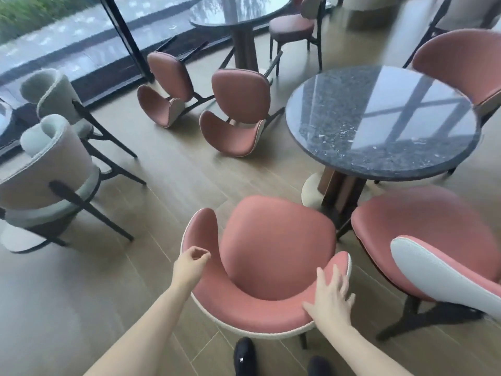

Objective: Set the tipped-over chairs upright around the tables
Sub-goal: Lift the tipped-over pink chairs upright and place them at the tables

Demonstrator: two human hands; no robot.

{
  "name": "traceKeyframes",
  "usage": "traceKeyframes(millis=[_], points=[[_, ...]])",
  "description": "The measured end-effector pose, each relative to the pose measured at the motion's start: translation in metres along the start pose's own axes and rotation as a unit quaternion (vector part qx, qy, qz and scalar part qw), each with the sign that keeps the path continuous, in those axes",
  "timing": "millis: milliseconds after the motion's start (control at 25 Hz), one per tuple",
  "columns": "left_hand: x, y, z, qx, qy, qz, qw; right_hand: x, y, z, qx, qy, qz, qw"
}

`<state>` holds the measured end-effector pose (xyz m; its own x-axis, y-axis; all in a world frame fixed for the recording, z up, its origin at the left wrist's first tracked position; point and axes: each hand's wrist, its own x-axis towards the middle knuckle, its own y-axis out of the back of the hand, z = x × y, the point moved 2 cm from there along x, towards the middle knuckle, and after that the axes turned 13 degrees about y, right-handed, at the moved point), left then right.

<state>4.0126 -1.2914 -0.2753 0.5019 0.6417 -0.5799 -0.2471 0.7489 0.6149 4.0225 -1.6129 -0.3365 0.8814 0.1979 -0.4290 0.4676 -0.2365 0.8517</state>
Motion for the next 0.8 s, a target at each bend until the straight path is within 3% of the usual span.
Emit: traceKeyframes(millis=[120,320,440,800], points=[[0.057,0.003,0.006,0.104,-0.049,0.022,0.993,0.014,-0.013,-0.001,0.125,-0.128,0.038,0.983],[0.113,-0.013,-0.003,0.247,-0.026,0.024,0.968,0.036,-0.020,-0.002,0.144,-0.248,0.096,0.953],[0.125,-0.017,-0.007,0.189,0.017,0.013,0.982,0.045,-0.023,0.006,0.160,-0.267,0.099,0.945],[0.142,-0.017,-0.005,0.266,-0.025,0.029,0.963,0.056,-0.026,0.024,0.143,-0.237,0.040,0.960]])
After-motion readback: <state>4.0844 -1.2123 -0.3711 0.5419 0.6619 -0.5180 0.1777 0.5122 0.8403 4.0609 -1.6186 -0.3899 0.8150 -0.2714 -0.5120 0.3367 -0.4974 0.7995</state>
